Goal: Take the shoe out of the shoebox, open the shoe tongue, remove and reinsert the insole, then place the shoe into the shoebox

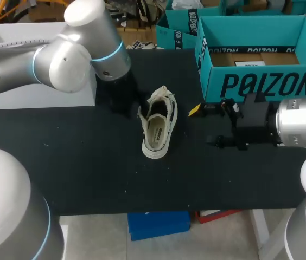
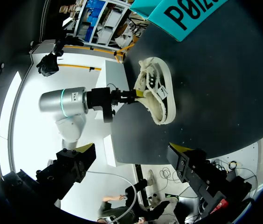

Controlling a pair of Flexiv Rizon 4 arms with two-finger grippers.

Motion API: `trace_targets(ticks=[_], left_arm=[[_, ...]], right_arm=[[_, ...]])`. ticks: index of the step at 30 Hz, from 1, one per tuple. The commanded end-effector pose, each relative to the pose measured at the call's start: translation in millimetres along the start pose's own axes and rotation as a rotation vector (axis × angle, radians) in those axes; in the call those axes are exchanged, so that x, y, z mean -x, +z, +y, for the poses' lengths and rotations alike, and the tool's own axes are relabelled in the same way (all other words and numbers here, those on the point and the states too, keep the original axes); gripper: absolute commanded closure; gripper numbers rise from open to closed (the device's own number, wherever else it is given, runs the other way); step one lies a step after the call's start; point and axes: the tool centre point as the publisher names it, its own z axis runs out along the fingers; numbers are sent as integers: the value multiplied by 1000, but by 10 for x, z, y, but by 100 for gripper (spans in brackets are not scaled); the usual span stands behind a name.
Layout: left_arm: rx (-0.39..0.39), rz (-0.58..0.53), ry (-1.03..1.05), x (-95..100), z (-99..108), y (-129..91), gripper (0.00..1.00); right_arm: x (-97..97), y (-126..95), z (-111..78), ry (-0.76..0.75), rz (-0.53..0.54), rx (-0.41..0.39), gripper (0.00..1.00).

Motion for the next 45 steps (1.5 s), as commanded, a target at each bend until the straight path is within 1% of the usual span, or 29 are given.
trace_targets(ticks=[1, 7, 11, 20, 21, 22, 23, 45], left_arm=[[-17, 8, -2, 32, 39, 122, 44], [-44, 30, 1, 59, 39, 221, 45], [-47, 44, 5, 84, 46, 271, 50], [-53, 83, -13, 48, 49, 455, 57], [-54, 86, -16, 45, 52, 480, 60], [-54, 88, -16, 45, 51, 499, 73], [-53, 92, -15, 51, 49, 512, 100], [-52, 94, -14, 54, 50, 518, 100]], right_arm=[[-5, 9, -2, 0, -1, 1, 0], [-5, 9, -2, 0, -1, 1, 0], [-5, 9, -2, 0, -1, 1, 0], [-5, 9, -2, 0, -1, 1, 0], [-5, 9, -2, 0, -1, 1, 0], [-5, 9, -2, 0, -1, 1, 0], [-5, 9, -2, 0, -1, 1, 0], [-5, 9, -2, 0, -1, 1, 0]])
